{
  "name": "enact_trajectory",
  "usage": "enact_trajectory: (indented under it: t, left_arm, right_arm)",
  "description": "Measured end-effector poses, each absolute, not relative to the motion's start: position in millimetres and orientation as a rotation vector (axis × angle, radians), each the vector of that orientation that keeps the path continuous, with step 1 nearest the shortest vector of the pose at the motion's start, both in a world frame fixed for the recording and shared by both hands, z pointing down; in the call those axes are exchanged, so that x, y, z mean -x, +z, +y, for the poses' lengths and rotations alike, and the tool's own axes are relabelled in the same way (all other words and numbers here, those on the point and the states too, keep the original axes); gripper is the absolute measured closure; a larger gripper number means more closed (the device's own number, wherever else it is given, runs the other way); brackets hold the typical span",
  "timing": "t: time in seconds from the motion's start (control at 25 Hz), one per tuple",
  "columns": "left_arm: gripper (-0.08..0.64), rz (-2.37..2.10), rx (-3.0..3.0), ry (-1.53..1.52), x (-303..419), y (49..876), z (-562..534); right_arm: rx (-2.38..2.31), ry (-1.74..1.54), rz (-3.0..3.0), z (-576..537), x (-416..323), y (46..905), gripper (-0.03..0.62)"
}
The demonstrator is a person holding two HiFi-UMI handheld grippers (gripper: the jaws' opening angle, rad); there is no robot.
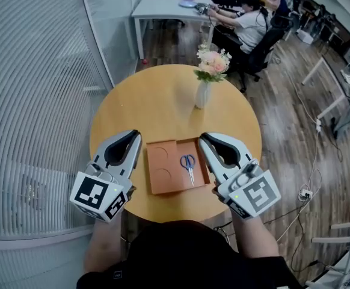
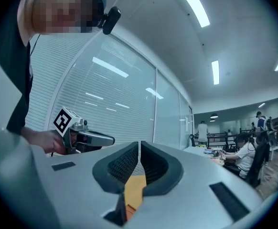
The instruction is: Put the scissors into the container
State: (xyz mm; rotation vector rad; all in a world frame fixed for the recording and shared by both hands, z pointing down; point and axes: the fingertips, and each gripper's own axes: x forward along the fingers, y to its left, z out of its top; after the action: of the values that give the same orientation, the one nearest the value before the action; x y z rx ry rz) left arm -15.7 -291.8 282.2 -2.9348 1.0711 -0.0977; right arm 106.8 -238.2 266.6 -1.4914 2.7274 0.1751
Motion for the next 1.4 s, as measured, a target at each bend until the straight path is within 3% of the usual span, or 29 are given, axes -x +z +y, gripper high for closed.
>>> enact_trajectory:
  t: [0.4,1.4]
  left_arm:
    - [0.531,1.223,2.911,-0.17,21.8,308.1,-302.2]
    - [0.531,1.202,2.948,-0.191,10.0,324.5,-310.8]
  right_arm:
    - [1.623,0.071,2.672,-242.3,-176.8,310.9,0.554]
    - [1.693,0.058,2.725,-255.7,-179.4,333.9,0.557]
